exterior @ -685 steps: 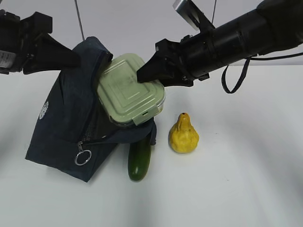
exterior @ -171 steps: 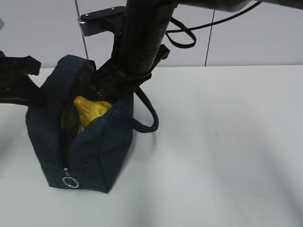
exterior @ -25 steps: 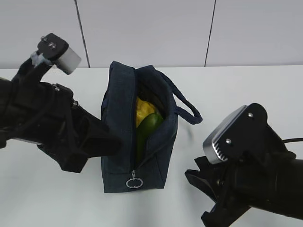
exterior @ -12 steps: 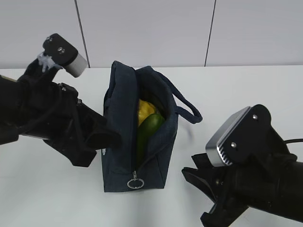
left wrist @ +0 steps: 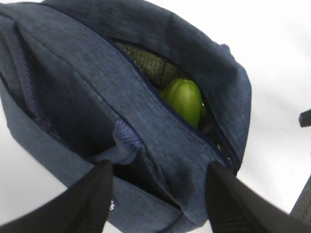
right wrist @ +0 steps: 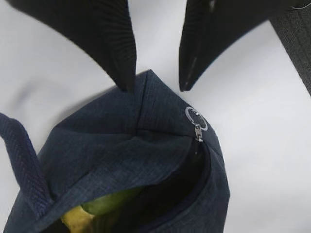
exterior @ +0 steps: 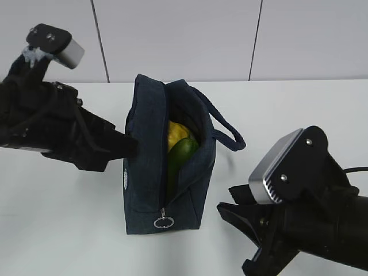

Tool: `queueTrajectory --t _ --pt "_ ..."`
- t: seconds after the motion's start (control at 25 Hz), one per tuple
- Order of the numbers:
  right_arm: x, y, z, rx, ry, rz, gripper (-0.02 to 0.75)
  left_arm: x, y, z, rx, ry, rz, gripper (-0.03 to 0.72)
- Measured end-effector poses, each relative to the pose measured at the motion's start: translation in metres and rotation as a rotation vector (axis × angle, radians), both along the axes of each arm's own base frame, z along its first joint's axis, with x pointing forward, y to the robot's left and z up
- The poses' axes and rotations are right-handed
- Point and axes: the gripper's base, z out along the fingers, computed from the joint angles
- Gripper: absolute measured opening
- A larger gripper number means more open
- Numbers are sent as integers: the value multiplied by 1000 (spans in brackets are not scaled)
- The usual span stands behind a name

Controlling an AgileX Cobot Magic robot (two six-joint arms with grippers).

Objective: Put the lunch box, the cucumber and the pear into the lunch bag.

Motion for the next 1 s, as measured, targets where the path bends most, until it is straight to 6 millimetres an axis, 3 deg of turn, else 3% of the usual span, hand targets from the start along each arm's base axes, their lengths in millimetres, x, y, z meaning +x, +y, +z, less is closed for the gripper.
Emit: queueTrajectory --t 0.28,0.52,0.76,1.0 --pt "0 0 1 8 -7 1 248 -1 0 0 -22 42 19 376" --pt "0 0 1 9 -6 0 246 6 -5 -17 -44 153 78 382" --pt "0 1 1 1 -14 18 246 8 -7 -20 -72 191 103 379" --pt "-3 3 0 -2 -8 58 245 8 -8 -21 -90 208 114 258"
